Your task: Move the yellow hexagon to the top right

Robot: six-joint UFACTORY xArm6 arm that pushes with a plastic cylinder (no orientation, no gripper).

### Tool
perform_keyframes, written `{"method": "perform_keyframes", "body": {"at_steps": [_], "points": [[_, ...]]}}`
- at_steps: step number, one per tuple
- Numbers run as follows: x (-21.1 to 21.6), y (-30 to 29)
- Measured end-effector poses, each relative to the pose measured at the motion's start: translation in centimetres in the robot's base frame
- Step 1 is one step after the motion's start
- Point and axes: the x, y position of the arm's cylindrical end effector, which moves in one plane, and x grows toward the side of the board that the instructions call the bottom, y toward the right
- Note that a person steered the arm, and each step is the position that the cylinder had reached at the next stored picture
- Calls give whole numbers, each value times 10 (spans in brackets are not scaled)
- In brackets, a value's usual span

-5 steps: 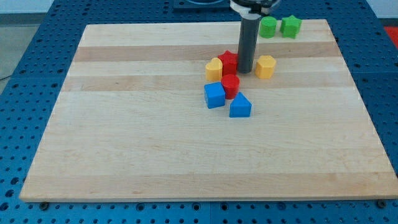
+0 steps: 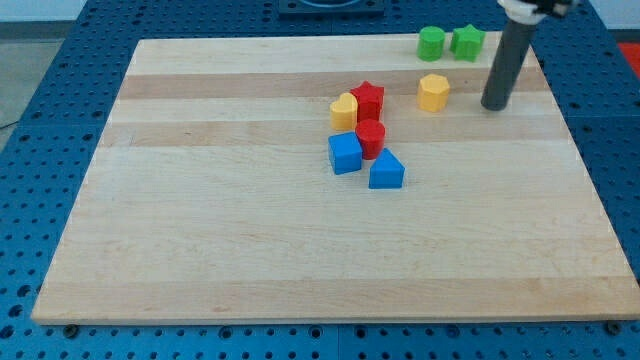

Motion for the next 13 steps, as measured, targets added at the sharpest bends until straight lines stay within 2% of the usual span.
{"method": "perform_keyframes", "body": {"at_steps": [1, 2, 3, 4, 5, 6, 7, 8, 9, 10, 11, 12, 13], "points": [[19, -37], [-4, -54], [-44, -35], [-56, 4], [-32, 7], [2, -23], [6, -69], [-29, -81], [-51, -50], [-40, -48], [-34, -97], [-54, -142], [-86, -139]]}}
